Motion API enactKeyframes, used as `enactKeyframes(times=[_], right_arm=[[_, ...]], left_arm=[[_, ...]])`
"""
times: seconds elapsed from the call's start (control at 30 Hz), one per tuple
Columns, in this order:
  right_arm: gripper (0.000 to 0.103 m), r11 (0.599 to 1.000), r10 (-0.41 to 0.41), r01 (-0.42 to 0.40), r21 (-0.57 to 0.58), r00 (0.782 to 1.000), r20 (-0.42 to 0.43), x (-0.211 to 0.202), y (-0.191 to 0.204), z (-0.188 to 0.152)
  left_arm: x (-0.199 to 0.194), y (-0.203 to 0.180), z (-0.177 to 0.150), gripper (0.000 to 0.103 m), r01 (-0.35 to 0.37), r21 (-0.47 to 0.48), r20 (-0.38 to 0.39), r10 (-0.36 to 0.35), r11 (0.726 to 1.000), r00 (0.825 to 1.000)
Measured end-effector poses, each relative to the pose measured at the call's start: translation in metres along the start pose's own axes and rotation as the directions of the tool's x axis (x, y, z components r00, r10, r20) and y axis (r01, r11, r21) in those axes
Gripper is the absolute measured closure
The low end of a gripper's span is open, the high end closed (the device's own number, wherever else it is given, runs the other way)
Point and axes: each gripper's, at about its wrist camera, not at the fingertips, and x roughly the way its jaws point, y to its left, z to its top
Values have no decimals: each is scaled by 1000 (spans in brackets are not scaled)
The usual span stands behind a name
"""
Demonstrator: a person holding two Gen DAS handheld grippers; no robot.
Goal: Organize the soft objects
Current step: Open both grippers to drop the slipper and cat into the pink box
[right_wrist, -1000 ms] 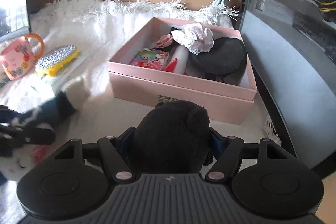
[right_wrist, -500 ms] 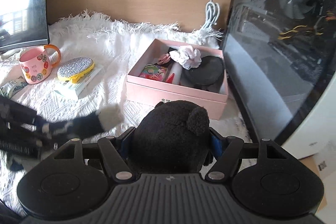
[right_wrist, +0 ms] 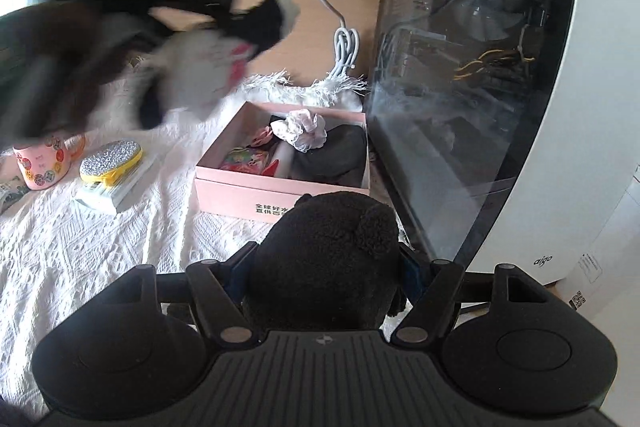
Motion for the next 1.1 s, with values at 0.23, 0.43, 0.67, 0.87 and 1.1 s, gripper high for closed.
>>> enactKeyframes(times=[0.23,0.43,0.67,0.87,1.1], right_arm=[[32,1000,24,-24,-10,1000,-15,8,-8,-13],[32,997,77,-77,25,997,-1,29,-24,-2],[32,991,125,-115,-67,975,185,63,-20,81],[15,984,179,-170,-55,943,280,132,-10,158],[15,970,242,-238,-52,964,109,158,23,126]], left_arm=[[64,13,-1,57,-134,-95,-51,129,986,990],[27,16,-22,57,-115,-13,-38,115,993,993],[-40,43,-95,57,-187,-7,-120,185,982,975],[-90,82,-132,57,-273,-119,-136,256,955,957],[-132,125,-154,57,-382,-195,-138,360,903,923]])
